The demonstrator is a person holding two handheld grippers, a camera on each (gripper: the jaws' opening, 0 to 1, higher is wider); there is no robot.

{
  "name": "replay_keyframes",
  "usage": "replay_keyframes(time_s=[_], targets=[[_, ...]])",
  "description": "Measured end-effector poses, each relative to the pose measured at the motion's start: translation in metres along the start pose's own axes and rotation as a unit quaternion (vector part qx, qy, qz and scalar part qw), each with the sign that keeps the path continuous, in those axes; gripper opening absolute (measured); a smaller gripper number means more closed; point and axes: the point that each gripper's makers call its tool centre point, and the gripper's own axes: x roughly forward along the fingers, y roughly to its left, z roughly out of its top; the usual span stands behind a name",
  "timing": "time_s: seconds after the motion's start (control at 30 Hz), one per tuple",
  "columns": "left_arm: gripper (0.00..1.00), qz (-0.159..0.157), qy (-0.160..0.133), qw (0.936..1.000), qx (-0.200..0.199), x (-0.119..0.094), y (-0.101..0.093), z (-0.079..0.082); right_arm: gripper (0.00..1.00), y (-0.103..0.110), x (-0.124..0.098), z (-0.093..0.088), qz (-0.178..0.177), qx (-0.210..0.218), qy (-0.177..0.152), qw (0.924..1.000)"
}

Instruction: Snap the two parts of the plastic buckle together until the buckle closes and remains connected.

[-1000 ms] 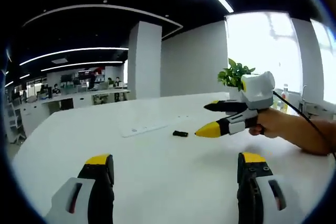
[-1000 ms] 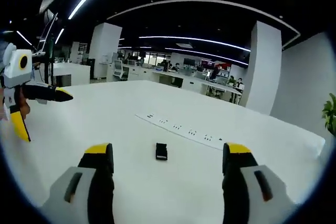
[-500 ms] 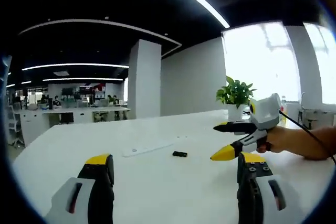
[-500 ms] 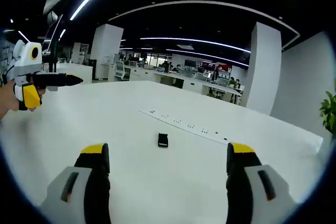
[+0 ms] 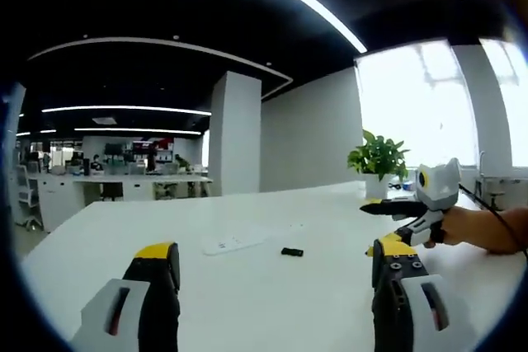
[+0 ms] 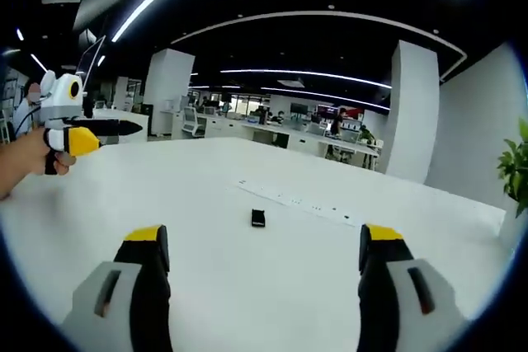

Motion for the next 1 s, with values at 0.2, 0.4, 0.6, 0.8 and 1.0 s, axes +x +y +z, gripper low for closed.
replay_keyframes(time_s=[0.2,0.4,0.6,0.8,1.0], targets=[[0.99,-0.001,0.038,0.9988,0.031,-0.001,-0.001,-0.014,1.00,0.007,-0.001,0.008,0.023,0.033,-0.015,0.9991],[0.99,0.005,0.033,0.9989,0.033,-0.002,0.000,-0.010,1.00,0.008,-0.008,0.010,0.032,0.027,-0.014,0.9990],[0.99,0.008,0.037,0.9988,0.033,-0.002,0.004,-0.013,1.00,0.005,-0.019,0.004,0.029,0.008,-0.006,0.9995],[0.99,0.006,0.040,0.9983,0.043,0.001,0.000,-0.019,1.00,0.008,-0.016,0.018,0.056,0.021,-0.053,0.9968],[0.98,-0.008,0.028,0.9986,0.044,0.004,-0.008,-0.014,1.00,0.004,-0.019,0.021,0.049,0.025,-0.061,0.9967]])
